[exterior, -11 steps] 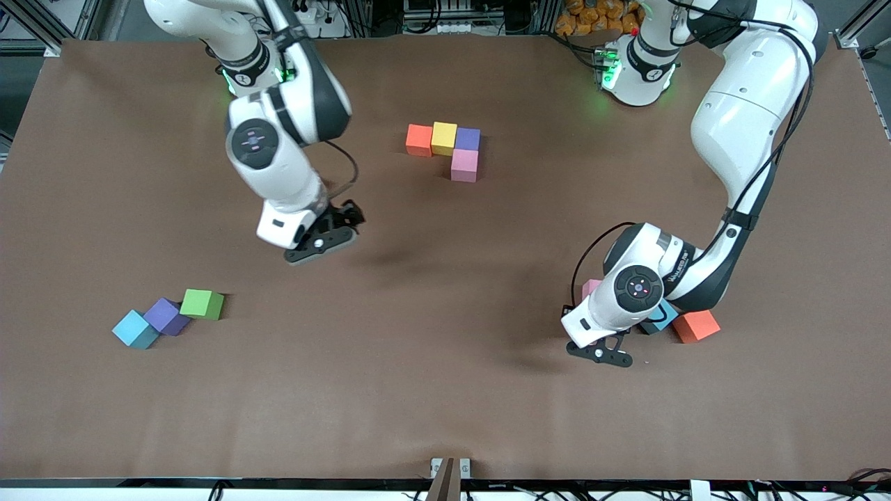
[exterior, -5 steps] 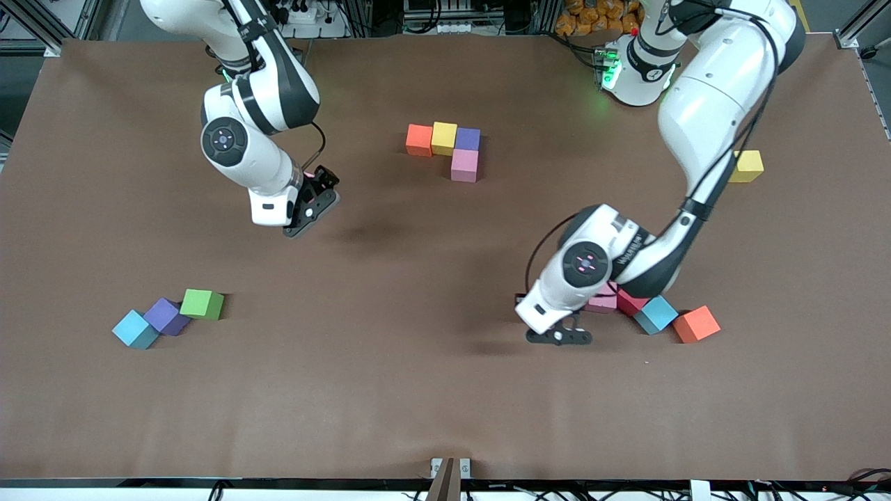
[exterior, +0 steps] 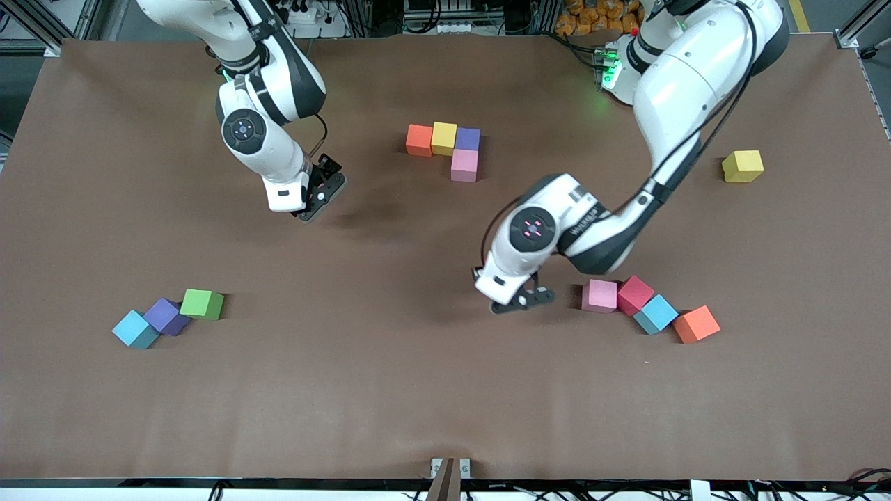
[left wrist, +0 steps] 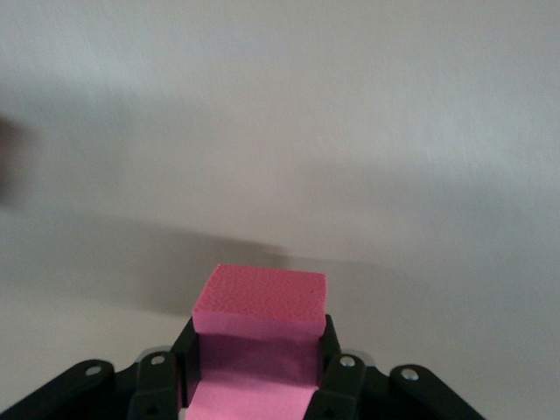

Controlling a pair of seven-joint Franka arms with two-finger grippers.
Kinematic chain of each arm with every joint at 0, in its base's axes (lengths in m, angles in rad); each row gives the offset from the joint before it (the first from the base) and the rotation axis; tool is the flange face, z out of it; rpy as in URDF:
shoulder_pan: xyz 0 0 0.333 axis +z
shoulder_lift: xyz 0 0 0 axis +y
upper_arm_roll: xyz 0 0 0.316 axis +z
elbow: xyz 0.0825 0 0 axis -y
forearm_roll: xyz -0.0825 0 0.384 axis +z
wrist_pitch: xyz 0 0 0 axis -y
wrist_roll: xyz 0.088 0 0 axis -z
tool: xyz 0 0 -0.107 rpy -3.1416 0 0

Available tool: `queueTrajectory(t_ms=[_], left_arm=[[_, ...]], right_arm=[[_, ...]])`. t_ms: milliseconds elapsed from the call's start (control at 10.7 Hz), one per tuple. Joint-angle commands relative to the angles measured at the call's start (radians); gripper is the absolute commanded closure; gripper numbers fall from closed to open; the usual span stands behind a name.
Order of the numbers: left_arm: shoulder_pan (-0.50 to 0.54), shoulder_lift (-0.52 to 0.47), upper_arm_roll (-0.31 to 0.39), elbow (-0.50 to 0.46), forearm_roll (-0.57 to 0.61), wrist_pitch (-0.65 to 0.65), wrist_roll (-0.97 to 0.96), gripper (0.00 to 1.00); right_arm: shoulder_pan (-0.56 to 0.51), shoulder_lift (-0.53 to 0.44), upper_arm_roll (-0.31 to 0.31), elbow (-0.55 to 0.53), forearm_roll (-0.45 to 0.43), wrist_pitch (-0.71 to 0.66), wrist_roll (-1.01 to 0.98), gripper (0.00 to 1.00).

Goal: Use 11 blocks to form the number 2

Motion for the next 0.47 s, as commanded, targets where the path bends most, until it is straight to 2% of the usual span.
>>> queueTrajectory(t_ms=[0, 373], left_arm=[[0.002, -0.093, -0.037, -0.141, 0.001, -0.006, -0.064, 0.87], [-0.039, -0.133, -0.069, -0.238, 0.006, 0.006, -0.095, 0.9]], right_arm=[[-0.046, -0.047, 0.023, -0.122, -0.017, 0.105, -0.078, 0.0], [-0.038, -0.046, 0.024, -0.209, -0.017, 0.196, -0.08, 0.0]])
